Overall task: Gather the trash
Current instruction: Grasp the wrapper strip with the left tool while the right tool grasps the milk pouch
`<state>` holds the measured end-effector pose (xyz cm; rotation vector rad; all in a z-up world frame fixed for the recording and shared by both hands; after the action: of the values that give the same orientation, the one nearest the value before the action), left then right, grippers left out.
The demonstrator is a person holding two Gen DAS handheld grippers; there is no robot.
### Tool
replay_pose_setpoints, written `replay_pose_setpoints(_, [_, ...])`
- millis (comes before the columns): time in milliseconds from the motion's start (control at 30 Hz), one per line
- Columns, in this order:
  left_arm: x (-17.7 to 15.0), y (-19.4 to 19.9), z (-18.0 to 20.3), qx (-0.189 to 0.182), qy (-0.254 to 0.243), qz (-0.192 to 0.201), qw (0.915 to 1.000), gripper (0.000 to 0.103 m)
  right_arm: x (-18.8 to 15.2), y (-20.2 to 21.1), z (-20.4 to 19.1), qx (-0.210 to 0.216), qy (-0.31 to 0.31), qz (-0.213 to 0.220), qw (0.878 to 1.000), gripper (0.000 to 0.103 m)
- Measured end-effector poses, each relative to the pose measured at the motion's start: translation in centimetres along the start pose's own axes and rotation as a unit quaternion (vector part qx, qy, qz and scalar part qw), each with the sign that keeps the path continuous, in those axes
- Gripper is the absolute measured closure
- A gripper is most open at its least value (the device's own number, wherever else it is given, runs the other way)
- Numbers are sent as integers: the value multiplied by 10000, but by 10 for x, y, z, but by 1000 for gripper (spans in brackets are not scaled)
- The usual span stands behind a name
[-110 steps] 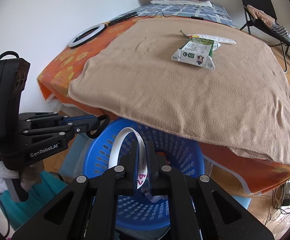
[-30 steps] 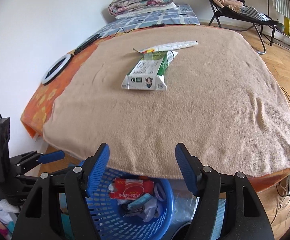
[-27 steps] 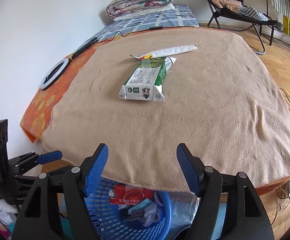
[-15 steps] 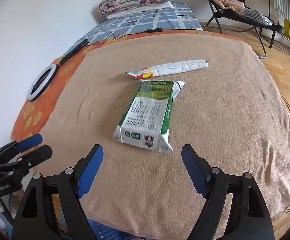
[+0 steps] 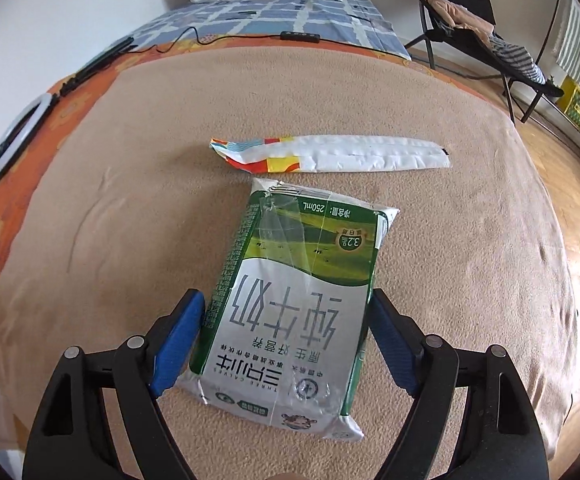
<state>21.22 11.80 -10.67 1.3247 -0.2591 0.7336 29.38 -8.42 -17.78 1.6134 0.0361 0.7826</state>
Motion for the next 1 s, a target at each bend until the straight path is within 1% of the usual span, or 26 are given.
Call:
replay_pose_setpoints(133, [17,-18,15,-165,-175,-11,9997,34,-6,-13,20,166,-233,-301,9991,21])
replay_pose_setpoints(233, [30,-35,39,-317,-468,-75,9984,34,-6,-11,44,381,-512,-266,9976,21])
replay_pose_setpoints(300, [38,-48,58,-396,-709,-141,9966,34,-5,-9,57,566,-681,-324,9955,21])
replay_pose_setpoints(367, [46,-60,77,-469,-954,-169,9942,34,-5,-7,65,759,-705,-395,9938,21])
replay_pose_setpoints(400, [49,-66,86,-479,-1056,-192,9931,34,-5,-5,69,733,-633,-408,9945,21])
replay_pose_setpoints(500, [58,-87,109,-555,-1260,-298,9900,34,-7,-1,84,401,-251,-396,9981,21])
replay_pose_setpoints(633, [63,-122,135,-601,-1490,-556,9854,34,-16,-2,108,260,-177,-478,9984,21])
replay_pose_setpoints(700, [61,-136,149,-545,-1759,-616,9810,34,-17,-4,123,219,-275,-487,9982,21])
replay_pose_setpoints(800, [56,-160,167,-454,-2225,-861,9701,34,-23,-6,144,461,-620,-526,9956,21])
replay_pose_setpoints(900, [54,-179,176,-225,-2601,-943,9607,34,-21,-4,155,665,-802,-510,9932,21])
replay_pose_setpoints(1000, [56,-195,176,-142,-2672,-1073,9575,34,-22,3,166,744,-846,-392,9929,21])
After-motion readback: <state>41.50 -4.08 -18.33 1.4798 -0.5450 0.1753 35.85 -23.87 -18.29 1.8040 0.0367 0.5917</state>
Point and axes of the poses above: each gripper's, at about its wrist camera, not at the fingertips, and y roughly against the way its jaws point, z to its right, x to its top, the point moved 6 cm from there along -y, roughly the way its jaws point, and after that the axes turned 1 degree about y, right-handed, at the moved point
